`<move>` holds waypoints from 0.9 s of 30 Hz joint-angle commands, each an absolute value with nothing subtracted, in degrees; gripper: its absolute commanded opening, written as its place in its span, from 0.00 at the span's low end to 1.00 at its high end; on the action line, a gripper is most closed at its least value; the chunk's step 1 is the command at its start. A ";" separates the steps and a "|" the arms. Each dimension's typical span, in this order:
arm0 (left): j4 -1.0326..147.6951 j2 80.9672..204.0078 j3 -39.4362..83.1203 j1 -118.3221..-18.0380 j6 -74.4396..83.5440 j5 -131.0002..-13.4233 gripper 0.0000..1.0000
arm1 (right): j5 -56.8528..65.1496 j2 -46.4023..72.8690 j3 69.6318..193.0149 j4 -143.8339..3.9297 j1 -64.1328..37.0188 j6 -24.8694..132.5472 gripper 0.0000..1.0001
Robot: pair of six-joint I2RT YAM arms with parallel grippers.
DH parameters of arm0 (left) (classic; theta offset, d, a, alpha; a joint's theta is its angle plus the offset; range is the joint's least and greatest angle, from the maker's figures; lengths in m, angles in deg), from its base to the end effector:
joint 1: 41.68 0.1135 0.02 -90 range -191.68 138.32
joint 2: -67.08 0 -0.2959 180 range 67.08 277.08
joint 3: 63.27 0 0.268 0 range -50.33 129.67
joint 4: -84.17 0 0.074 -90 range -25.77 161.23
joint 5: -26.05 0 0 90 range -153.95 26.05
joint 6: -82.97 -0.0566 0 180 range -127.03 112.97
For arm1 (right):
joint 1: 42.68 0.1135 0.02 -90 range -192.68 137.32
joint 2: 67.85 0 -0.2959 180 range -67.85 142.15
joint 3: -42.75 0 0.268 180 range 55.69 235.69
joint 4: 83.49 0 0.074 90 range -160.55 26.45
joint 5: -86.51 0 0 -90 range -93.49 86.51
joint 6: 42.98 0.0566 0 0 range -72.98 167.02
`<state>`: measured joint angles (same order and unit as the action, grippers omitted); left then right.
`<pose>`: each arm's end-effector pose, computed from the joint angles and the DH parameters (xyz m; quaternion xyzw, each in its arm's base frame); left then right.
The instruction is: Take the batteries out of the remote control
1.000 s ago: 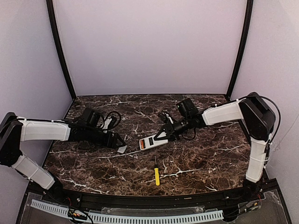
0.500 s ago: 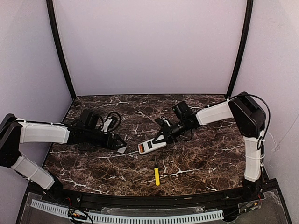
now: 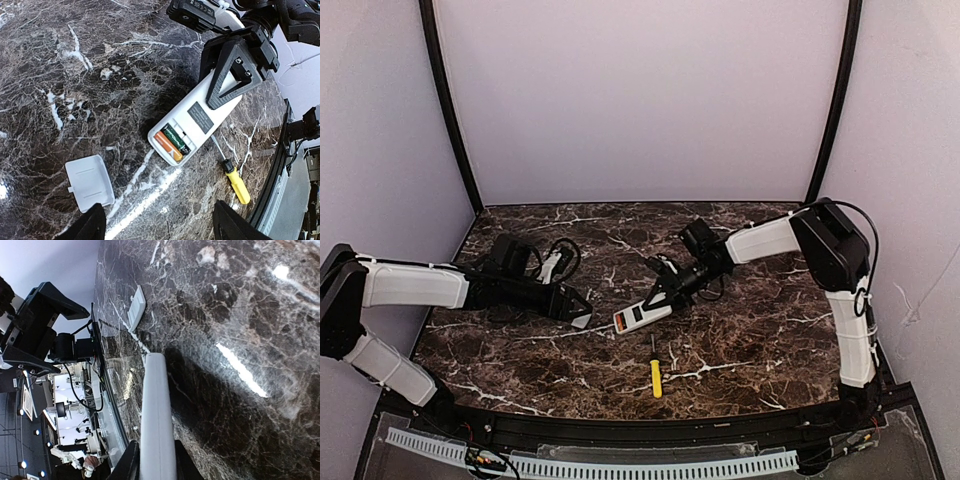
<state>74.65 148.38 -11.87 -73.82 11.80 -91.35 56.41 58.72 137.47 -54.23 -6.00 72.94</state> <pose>0.2432 -0.1835 0.1935 0.2023 0.8608 -0.3719 0.2825 0.3504 0.3221 0.1201 0.2027 -0.8237 -0.5254 0.0665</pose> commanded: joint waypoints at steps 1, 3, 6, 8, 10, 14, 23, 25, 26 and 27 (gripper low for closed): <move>75.18 147.83 -12.24 -74.11 10.90 -91.48 0.73 | 53.00 59.71 139.67 -48.94 -6.36 69.23 0.29; 75.16 148.01 -12.12 -74.11 10.98 -91.40 0.73 | 51.93 59.68 139.95 -47.75 -6.47 68.66 0.37; 75.12 148.26 -11.88 -74.16 11.07 -91.15 0.73 | 50.26 59.32 140.13 -46.29 -6.88 68.04 0.51; 74.91 148.30 -11.77 -74.14 11.03 -90.88 0.72 | 49.15 58.99 140.22 -45.27 -7.11 67.59 0.58; 74.58 148.34 -11.68 -74.17 10.96 -90.52 0.72 | 47.58 58.45 140.38 -44.07 -7.33 67.06 0.64; 73.94 148.18 -11.49 -74.20 10.76 -90.07 0.72 | 44.08 56.99 140.63 -41.28 -7.67 66.12 0.73; 71.74 147.47 -10.54 -75.04 10.06 -88.65 0.71 | 33.47 52.23 140.21 -34.95 -8.50 64.79 0.95; 70.32 147.24 -9.93 -75.50 10.03 -88.24 0.71 | 31.92 51.16 139.88 -34.06 -8.60 64.68 0.97; 69.85 147.11 -9.70 -75.95 10.07 -87.65 0.71 | 31.32 50.44 139.62 -33.85 -8.51 64.65 0.98; 68.69 146.90 -9.12 -76.31 10.05 -87.22 0.71 | 30.54 49.79 139.34 -33.61 -8.50 64.75 0.98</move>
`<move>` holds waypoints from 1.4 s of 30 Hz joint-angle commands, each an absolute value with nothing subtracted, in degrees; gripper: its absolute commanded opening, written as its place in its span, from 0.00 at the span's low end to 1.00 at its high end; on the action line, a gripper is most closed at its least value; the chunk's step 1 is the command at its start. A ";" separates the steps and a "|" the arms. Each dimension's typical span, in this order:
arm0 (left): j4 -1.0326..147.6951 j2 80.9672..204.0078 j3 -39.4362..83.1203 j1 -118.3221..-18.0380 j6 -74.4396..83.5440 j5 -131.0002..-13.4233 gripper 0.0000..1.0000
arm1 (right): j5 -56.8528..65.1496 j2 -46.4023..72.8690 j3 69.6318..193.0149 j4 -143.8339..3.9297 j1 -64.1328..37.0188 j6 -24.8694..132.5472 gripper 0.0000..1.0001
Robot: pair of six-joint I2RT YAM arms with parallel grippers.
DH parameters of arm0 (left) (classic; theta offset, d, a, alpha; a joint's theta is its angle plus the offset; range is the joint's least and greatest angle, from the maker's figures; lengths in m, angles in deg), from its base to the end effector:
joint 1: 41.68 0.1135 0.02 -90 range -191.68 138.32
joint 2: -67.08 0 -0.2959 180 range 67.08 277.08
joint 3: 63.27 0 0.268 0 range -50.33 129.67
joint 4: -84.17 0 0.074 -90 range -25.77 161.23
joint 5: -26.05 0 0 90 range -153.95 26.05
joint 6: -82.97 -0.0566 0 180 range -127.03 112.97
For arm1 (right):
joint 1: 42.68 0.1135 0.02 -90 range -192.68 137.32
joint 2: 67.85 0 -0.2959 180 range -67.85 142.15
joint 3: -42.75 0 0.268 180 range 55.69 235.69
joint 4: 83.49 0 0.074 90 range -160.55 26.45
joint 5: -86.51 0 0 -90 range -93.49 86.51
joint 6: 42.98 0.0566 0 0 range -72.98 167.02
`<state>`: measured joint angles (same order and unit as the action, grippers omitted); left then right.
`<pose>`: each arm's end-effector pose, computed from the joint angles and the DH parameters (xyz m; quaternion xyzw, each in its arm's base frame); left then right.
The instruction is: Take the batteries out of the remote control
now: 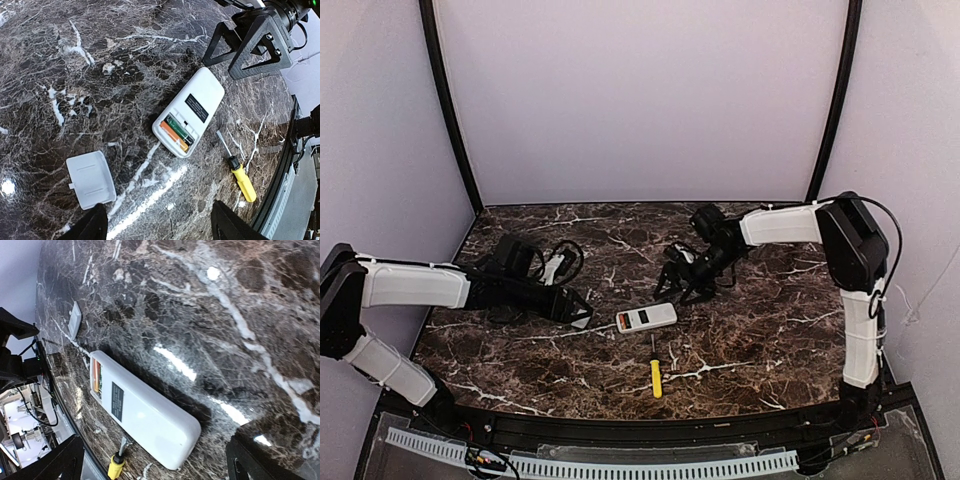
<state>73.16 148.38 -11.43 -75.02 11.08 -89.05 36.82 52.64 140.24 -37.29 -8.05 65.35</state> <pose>0.2407 -0.1871 0.1929 0.2077 0.8665 -0.3552 0.2827 0.3564 0.2906 0.1542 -0.1925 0.9052 0.3789 0.0006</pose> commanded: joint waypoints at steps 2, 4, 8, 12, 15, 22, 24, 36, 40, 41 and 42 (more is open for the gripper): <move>66.79 146.74 -8.17 -78.27 10.14 -85.51 0.70 | 28.75 48.08 138.83 -33.25 -8.53 65.26 0.99; 65.47 146.70 -7.40 -80.04 10.86 -83.78 0.69 | 26.27 46.16 138.16 -32.88 -8.55 66.02 0.99; 62.87 147.27 -5.57 -84.80 12.85 -80.54 0.66 | 20.48 41.20 135.45 -33.07 -8.33 68.30 0.99; 58.27 149.31 -2.38 -90.17 17.07 -75.50 0.65 | 15.81 36.36 131.28 -34.02 -7.59 70.92 0.99; 55.79 151.61 -0.44 -93.46 22.59 -72.35 0.65 | 13.73 32.91 127.95 -35.35 -7.10 72.64 0.99; 50.15 158.30 6.82 -103.88 34.72 -63.58 0.64 | 9.97 25.91 121.97 -38.10 -6.20 76.34 0.99; 46.27 161.46 10.62 -106.66 36.85 -60.20 0.64 | 8.71 24.16 120.90 -38.35 -5.84 77.25 0.98; 31.07 179.84 33.32 -112.61 43.30 -52.01 0.59 | 4.85 16.70 114.49 -40.06 -4.55 79.96 0.99; 29.63 182.81 36.22 -112.70 43.07 -52.54 0.58 | 4.81 15.12 112.82 -41.26 -4.54 79.70 0.99; 29.60 183.60 36.54 -112.70 42.89 -53.01 0.58 | 4.81 14.98 112.55 -41.39 -4.58 79.54 0.98; 29.57 183.92 37.13 -112.67 42.81 -53.16 0.57 | 4.81 14.88 112.41 -41.64 -4.56 79.47 0.99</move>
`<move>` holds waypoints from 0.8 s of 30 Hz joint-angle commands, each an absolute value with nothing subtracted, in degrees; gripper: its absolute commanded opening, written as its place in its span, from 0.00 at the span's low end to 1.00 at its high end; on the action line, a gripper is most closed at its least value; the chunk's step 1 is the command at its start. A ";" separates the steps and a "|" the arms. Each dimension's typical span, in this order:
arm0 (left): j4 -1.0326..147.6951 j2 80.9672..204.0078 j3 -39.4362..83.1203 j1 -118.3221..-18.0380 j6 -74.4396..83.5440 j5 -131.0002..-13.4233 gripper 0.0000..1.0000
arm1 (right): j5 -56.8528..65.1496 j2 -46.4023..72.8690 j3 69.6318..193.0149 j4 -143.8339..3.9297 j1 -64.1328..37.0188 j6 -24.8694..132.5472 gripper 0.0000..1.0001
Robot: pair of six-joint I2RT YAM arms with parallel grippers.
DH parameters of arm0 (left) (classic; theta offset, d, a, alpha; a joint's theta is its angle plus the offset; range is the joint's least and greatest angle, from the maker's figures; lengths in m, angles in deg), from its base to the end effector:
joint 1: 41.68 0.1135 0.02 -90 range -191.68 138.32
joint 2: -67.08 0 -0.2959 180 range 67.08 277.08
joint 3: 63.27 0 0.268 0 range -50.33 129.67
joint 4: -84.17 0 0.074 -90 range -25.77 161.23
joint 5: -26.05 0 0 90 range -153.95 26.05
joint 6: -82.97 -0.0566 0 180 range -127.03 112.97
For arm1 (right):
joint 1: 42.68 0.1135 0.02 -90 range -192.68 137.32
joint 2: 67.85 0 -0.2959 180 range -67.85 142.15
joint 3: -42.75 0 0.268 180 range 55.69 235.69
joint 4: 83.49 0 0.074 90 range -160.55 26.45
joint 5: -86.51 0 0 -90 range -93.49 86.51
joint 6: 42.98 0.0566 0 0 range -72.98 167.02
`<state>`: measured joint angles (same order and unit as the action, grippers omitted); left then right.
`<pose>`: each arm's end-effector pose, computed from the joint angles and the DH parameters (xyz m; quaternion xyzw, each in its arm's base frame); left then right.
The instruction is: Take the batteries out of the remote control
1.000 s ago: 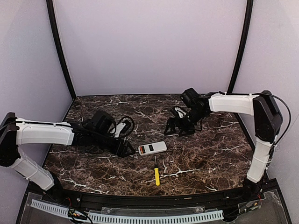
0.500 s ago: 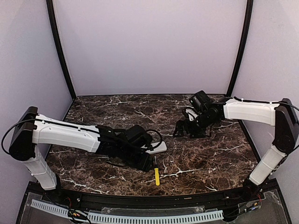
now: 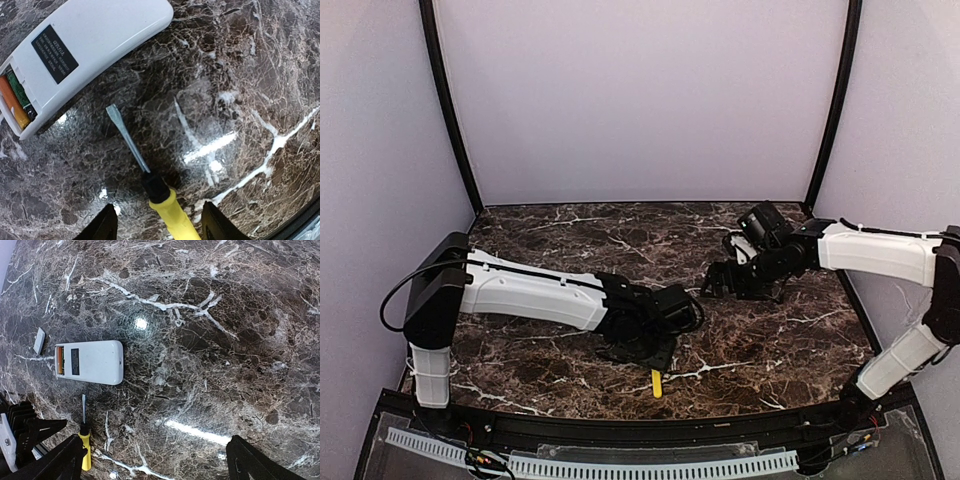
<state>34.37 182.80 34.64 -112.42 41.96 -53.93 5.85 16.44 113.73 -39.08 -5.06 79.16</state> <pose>0.1587 -0.4244 0.1782 0.1677 0.9629 -0.1243 0.1712 0.2484 0.2030 0.2365 -0.0684 0.9552 0.2226 0.1826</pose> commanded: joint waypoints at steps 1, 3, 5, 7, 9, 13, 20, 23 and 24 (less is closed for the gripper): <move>29.53 184.62 37.35 -112.69 42.70 -53.39 0.57 | 4.85 14.86 112.20 -41.85 -4.54 79.38 0.99; 29.42 185.55 38.10 -112.69 42.53 -53.91 0.55 | 5.03 14.85 112.01 -42.19 -4.54 79.07 0.99; 29.24 186.66 38.88 -112.70 42.34 -54.48 0.53 | 5.18 14.86 111.75 -42.68 -4.55 78.89 0.99; 29.09 187.62 39.94 -112.70 42.17 -54.94 0.51 | 5.29 14.79 111.43 -43.04 -4.54 78.70 0.98; 28.93 188.36 40.48 -112.70 42.05 -55.20 0.49 | 5.31 14.77 111.16 -43.29 -4.56 78.48 0.98; 28.82 189.27 40.93 -112.55 42.02 -55.52 0.45 | 5.38 14.64 110.67 -43.59 -4.54 78.36 0.99; 29.38 190.55 41.08 -111.85 41.71 -57.23 0.24 | 5.30 14.27 110.08 -43.66 -4.55 78.03 0.98; 28.90 190.50 41.23 -111.81 41.78 -57.13 0.14 | 5.29 13.97 110.07 -43.45 -4.54 77.89 0.99; 28.50 190.44 41.43 -111.81 41.69 -56.95 0.11 | 5.27 13.94 110.05 -43.33 -4.54 77.94 0.99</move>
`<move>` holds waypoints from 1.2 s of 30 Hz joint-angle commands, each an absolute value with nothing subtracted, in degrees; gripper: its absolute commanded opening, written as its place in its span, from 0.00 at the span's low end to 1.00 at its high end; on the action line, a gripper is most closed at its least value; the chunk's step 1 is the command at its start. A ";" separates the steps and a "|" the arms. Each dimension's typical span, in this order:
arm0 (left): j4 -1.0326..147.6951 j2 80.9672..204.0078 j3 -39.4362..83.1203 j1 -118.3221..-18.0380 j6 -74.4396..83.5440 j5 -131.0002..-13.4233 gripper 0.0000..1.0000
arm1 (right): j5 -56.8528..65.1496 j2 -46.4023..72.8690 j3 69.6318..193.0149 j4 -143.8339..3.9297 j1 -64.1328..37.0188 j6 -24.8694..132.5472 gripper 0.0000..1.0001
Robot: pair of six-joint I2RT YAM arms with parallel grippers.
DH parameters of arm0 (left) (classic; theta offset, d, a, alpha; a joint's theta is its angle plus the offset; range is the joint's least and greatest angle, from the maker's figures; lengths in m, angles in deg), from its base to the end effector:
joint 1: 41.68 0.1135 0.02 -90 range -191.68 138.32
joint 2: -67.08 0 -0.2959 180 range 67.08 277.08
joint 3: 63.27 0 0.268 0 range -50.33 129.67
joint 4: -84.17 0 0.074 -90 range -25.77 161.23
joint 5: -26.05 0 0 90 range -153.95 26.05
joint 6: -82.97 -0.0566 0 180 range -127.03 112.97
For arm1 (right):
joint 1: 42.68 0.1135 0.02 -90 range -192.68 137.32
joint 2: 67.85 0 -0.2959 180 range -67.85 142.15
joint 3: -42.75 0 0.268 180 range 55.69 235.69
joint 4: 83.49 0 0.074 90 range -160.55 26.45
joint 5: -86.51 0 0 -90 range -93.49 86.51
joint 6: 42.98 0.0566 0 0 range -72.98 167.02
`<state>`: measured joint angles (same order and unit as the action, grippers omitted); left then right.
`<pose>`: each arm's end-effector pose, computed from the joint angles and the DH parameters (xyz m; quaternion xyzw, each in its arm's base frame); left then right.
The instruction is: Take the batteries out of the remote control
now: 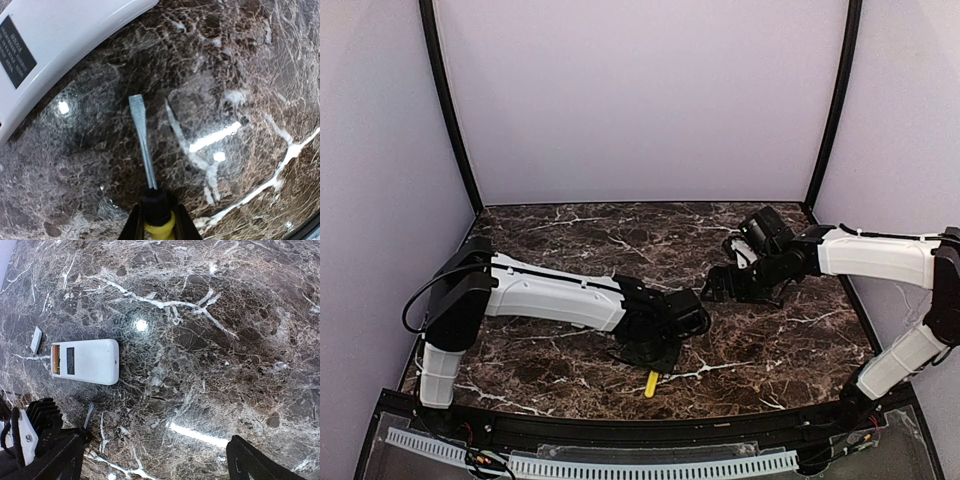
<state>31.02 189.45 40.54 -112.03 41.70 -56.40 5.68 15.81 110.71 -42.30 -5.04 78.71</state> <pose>0.1662 -0.4432 0.1546 0.1745 0.9696 -0.1037 0.1364 0.2449 0.2003 0.2263 -0.0723 0.9530 0.2246 0.1900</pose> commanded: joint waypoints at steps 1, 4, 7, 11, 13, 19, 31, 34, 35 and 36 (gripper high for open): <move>28.42 190.33 41.43 -111.82 41.68 -56.89 0.10 | 5.36 13.83 110.05 -43.25 -4.54 77.82 0.99; 29.46 188.85 40.23 -111.88 41.60 -56.59 0.04 | 5.29 13.25 110.47 -42.90 -4.58 77.72 0.99; 33.27 184.95 37.42 -112.13 40.93 -57.06 0.02 | 4.83 12.04 110.74 -42.55 -4.58 77.32 0.99; 38.65 178.45 33.30 -112.18 39.31 -55.54 0.02 | 3.13 9.34 111.28 -42.56 -4.58 76.83 0.99; 39.90 175.27 32.09 -112.01 38.72 -53.86 0.01 | 2.80 7.47 111.36 -43.65 -4.54 76.62 0.99; 48.38 165.54 26.29 -107.99 38.73 -54.20 0.00 | 5.47 0.34 106.68 -57.13 -4.09 77.01 0.98; 62.50 157.15 23.01 -98.95 39.61 -56.65 0.00 | 3.12 -2.73 103.63 -77.38 1.54 74.09 0.96; 64.72 156.11 22.22 -98.28 42.14 -55.73 0.00 | 2.00 -1.64 103.14 -81.35 3.33 73.31 0.96; 66.15 155.94 21.51 -98.10 42.91 -55.67 0.00 | 1.70 -1.30 102.95 -82.72 3.82 73.20 0.96; 67.02 155.52 21.10 -97.67 44.66 -55.22 0.00 | 1.24 -0.91 102.89 -83.79 4.42 73.09 0.96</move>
